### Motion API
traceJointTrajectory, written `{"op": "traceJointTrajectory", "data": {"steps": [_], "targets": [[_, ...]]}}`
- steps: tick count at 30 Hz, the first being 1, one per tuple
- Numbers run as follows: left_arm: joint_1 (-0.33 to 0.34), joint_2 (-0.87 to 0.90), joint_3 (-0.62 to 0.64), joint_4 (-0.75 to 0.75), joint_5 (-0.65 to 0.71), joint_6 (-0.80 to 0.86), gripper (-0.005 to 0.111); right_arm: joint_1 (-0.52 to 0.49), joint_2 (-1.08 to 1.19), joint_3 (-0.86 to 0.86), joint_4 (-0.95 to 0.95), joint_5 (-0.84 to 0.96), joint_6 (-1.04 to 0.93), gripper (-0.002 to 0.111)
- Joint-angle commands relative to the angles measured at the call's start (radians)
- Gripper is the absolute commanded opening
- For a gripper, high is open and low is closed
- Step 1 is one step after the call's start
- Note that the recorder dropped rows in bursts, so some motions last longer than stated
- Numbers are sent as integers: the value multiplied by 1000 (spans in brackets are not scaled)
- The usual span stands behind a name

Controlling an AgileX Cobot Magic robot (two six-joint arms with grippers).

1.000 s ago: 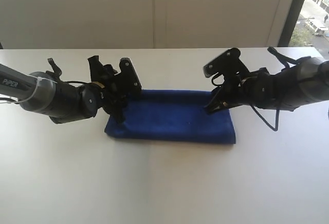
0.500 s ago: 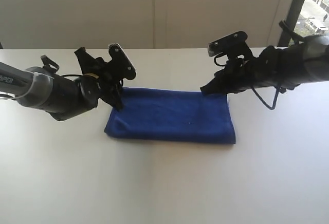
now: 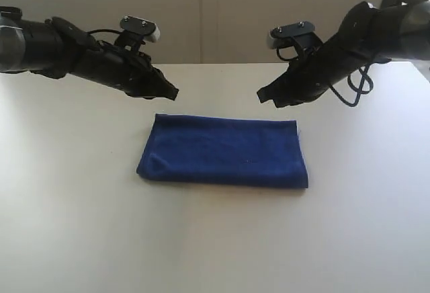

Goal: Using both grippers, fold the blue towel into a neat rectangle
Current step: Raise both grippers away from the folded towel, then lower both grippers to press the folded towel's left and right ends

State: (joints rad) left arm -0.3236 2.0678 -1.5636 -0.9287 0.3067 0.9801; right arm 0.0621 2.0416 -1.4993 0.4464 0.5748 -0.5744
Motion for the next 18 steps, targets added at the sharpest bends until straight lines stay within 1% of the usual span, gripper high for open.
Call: {"op": "traceJointTrajectory", "data": {"steps": [1, 7, 9, 16, 18], "targets": [[23, 87, -74, 23, 63, -83, 0, -27, 71, -16, 8, 13, 33, 0], [21, 160, -88, 24, -81, -78, 0, -27, 115, -16, 12, -54, 37, 0], [21, 175, -88, 24, -106, -78, 0, -28, 125, -16, 12, -81, 37, 0], [21, 179, -88, 17, -100, -80, 0, -28, 156, -16, 12, -118, 38, 0], [21, 181, -88, 17, -108, -56, 0, -28, 161, -16, 12, -120, 40, 0]]}}
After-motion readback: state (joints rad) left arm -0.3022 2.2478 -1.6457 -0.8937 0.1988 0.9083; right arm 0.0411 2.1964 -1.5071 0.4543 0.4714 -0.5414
